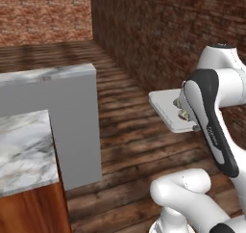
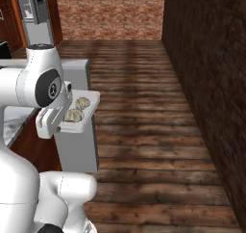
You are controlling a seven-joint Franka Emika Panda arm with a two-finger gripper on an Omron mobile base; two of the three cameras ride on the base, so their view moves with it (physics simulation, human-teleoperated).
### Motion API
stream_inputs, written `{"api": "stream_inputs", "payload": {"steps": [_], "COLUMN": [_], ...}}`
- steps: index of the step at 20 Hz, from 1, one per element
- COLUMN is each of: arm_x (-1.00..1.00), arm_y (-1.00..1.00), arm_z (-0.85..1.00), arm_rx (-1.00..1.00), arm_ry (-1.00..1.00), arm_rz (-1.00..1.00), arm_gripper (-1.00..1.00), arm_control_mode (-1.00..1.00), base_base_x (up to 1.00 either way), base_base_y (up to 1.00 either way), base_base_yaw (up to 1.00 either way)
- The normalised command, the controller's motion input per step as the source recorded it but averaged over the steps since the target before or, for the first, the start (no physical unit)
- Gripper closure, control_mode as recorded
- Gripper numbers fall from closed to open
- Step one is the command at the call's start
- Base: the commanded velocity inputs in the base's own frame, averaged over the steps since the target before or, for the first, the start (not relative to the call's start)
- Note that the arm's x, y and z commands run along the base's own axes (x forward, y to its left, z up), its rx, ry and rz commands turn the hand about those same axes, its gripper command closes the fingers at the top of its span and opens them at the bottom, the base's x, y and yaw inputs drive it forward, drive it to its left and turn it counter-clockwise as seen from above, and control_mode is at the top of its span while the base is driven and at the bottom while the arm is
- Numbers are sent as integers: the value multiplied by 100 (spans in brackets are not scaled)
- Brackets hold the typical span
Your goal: Place two dumplings into each of the tupperware containers and then place the containers in the fridge.
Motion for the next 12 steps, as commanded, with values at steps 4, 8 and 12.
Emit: {"api": "stream_inputs", "payload": {"steps": [4,8,12], "arm_x": [0,0,0], "arm_y": [0,0,0], "arm_z": [0,0,0], "arm_rx": [0,0,0], "arm_ry": [0,0,0], "arm_rz": [0,0,0], "arm_gripper": [100,100,100], "arm_control_mode": [100,100,100], "base_base_x": [100,100,100], "base_base_y": [-86,-92,-42], "base_base_yaw": [0,5,7]}}
